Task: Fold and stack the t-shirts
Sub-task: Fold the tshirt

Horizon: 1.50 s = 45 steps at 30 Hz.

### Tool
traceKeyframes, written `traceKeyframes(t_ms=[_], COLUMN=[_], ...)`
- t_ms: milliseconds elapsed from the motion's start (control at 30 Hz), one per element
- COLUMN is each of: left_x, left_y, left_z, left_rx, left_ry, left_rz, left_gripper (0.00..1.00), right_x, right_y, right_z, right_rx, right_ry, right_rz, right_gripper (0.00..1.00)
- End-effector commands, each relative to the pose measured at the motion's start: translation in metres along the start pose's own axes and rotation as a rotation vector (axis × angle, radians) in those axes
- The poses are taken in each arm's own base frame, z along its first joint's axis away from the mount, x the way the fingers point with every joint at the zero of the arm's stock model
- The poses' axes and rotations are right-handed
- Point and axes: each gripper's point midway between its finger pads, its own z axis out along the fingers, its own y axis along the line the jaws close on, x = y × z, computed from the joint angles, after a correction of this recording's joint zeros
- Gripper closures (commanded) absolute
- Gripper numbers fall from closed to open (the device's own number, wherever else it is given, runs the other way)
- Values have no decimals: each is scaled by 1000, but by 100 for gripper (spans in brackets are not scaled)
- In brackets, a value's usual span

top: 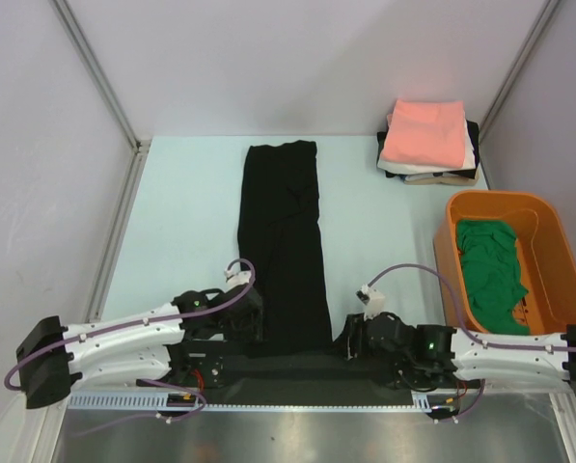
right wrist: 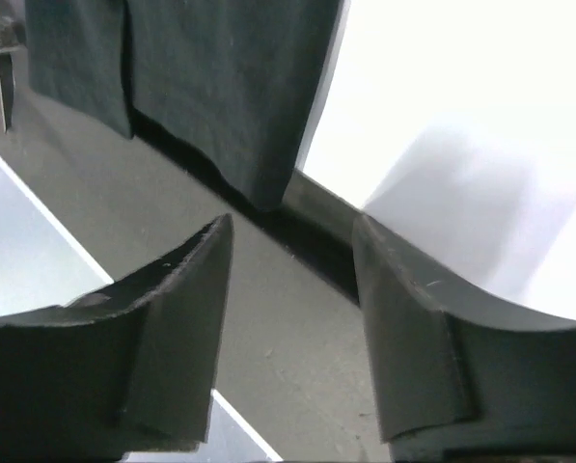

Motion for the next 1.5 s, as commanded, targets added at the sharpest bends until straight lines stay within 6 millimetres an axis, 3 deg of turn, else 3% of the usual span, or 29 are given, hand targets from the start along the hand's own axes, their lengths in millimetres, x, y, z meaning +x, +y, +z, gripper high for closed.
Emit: traceKeyframes(t_ms=[0,233,533,800,1267,1467], left_x=[5,25,27,30,33,33], left_y=[-10,-1,-4,6,22,9], left_z=[5,14,17,13,8,14], left_rx=[41,36,74,66,29,107], left_ry=[7,40,26,16,10,3], left_rz=[-69,-87,-102,-107,-120,-121], left_gripper=[42,44,50,30,29,31], right_x=[0,0,-12,-7,-7,-8], right_y=[16,20,35,29,24,23], right_z=[5,10,11,17,25,26], right_rx=[-58,-58,-115,-94,-60,-60], right_ry=[-10,-21,-70,-55,-51,-54], right_rz=[55,43,7,13,7,9], right_gripper=[45,49,53,53,53,54])
